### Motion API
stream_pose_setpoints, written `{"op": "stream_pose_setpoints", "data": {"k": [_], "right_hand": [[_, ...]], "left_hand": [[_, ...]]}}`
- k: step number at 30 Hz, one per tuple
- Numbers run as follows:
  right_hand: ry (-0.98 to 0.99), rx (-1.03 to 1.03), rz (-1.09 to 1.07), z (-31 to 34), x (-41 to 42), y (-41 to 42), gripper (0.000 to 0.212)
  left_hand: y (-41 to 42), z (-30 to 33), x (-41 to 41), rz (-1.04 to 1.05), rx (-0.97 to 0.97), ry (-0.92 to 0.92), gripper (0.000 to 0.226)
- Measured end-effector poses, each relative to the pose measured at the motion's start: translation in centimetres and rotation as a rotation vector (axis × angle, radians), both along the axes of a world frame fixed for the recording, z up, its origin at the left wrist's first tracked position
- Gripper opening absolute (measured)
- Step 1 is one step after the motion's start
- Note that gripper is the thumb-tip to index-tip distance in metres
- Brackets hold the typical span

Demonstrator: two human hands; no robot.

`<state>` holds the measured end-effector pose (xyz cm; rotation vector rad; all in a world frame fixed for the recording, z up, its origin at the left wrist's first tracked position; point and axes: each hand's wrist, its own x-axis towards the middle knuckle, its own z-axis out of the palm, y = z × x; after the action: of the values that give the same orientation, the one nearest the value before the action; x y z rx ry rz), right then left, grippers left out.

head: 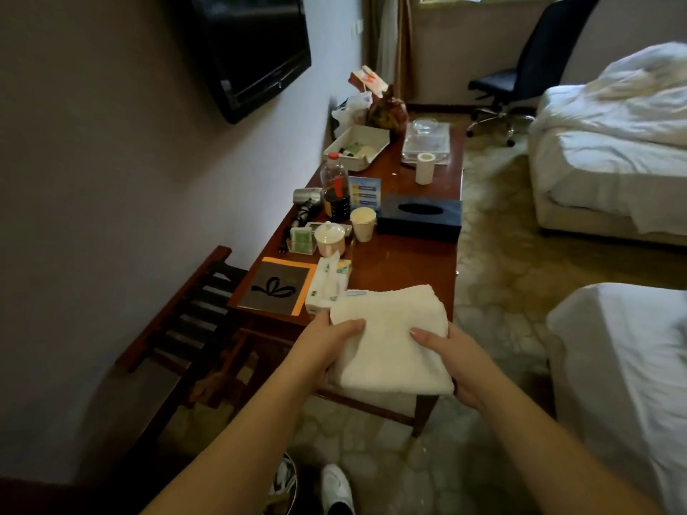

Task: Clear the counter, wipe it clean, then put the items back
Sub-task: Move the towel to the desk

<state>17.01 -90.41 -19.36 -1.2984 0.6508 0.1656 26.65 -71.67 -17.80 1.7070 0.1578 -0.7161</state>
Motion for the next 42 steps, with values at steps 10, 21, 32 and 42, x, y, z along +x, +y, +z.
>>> {"op": "stream_pose_setpoints", "data": {"k": [10,21,32,42], "right_hand": [[0.065,-0.152,-0.127,-5.0,5.0,-3.3,0.043],[0.311,-0.322,-0.206,-9.9,13.5,-5.9,0.043],[0.485,-0.499,-0.174,-14.5,17.7,-7.7,0.057],[0.536,-0.608,-0.279,-16.5,17.9,-7.1,0.066]], "left_hand": [[-6.1,-4.1,7.2,-0.223,0.156,0.036,0.066],[-11.1,-10.1,15.4,-0.329,0.298,0.011,0.069],[-14.1,-13.7,19.0,-0.378,0.435,0.089,0.066],[-14.5,-15.7,18.5,-0.399,0.589,-0.122,0.043]]}}
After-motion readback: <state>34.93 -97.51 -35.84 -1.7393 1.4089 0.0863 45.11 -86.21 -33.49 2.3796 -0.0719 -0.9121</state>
